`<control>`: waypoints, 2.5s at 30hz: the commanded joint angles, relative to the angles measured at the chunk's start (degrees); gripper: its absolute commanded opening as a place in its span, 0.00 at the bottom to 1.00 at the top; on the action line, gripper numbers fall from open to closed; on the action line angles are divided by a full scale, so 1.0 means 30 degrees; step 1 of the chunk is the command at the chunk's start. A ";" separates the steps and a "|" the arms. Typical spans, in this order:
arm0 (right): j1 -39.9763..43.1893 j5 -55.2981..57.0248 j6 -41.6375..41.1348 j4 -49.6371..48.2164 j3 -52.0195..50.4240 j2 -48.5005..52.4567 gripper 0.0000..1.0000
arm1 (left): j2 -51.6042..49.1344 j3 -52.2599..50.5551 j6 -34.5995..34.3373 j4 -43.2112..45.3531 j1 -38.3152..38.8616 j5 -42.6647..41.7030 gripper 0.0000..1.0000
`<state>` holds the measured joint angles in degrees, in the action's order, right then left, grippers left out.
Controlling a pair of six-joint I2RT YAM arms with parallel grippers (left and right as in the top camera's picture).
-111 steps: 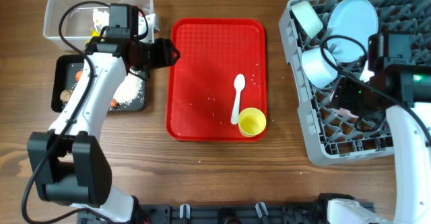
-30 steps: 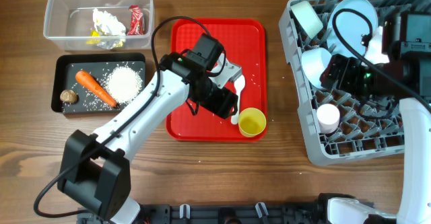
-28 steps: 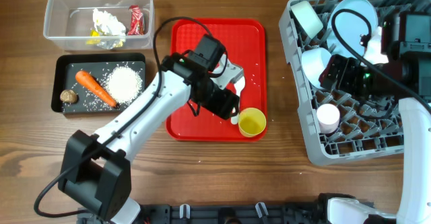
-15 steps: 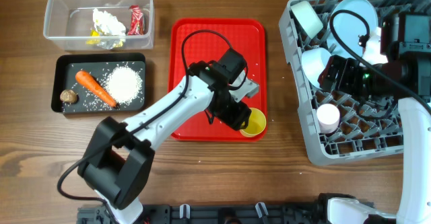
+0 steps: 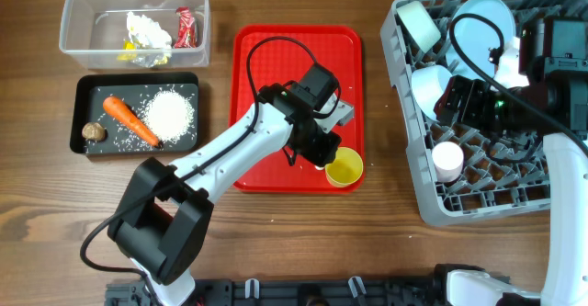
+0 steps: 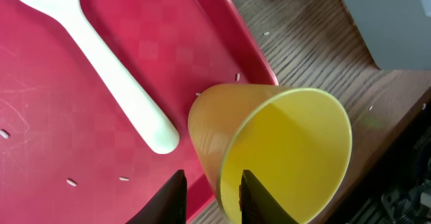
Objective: Sort waste into correct bins and load items into the dishwasher rack
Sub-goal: 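Reach the left gripper to the yellow cup and grasp its rim, then lift the yellow cup with the left gripper toward the right gripper, then close the right gripper on the yellow cup held by the left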
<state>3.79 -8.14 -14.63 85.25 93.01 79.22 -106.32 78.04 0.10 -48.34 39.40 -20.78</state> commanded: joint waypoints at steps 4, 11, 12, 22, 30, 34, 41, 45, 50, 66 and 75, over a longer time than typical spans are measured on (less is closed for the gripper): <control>-0.0175 -0.0299 0.0386 -0.0022 -0.0248 0.0058 0.98 | -0.0969 -0.0124 -0.0882 0.0117 0.0284 0.0597 0.11; -0.0175 -0.0321 0.0379 0.0117 -0.0248 0.0058 0.98 | -0.0743 0.0146 -0.2499 0.0036 0.0022 0.1712 0.04; -0.0175 -0.0386 0.0379 0.0109 -0.0248 0.0058 0.98 | -0.0634 0.0262 -0.2754 -0.0029 -0.0102 0.1639 0.04; -0.0750 -0.7286 0.3563 -0.2433 -0.0277 0.0058 0.95 | 0.0954 0.1785 -0.2827 -0.0007 -0.5785 -0.7410 0.04; -0.2353 -1.1781 0.4379 -0.7628 -0.2018 0.0189 0.95 | 0.0816 0.1778 -0.2616 0.1348 -0.9894 -1.6167 0.04; -0.3271 -1.4498 0.3789 -1.1825 -0.4328 0.0437 0.96 | 0.0816 0.1778 -0.2608 0.1348 -1.0346 -1.7923 0.04; -0.3708 -1.7653 0.0685 -1.9810 -0.8378 0.1275 1.00 | 0.0816 0.1778 -0.2616 0.2535 -1.0346 -2.0968 0.04; -0.3708 -1.9606 -0.0240 -2.2600 -0.9085 0.2004 1.00 | 0.0816 0.1778 -0.2623 0.2987 -1.0346 -2.1595 0.04; -0.3738 -2.1099 -0.0736 -2.4633 -0.9100 0.2820 1.00 | 0.0816 0.1778 -0.2623 0.2980 -1.0324 -2.1660 0.04; -0.5865 -2.1150 -0.1858 -2.7154 -0.9107 0.3235 0.92 | 0.0816 0.1778 -0.2623 0.3351 -1.0295 -2.1631 0.04; -0.5931 -2.1158 -0.2521 -2.7707 -0.9107 0.3235 0.72 | 0.0816 0.1778 -0.2616 0.3490 -1.0295 -2.1551 0.04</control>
<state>-13.74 -70.26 -21.65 2.50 66.02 88.09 -104.88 82.76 -7.86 -38.39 8.51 -84.36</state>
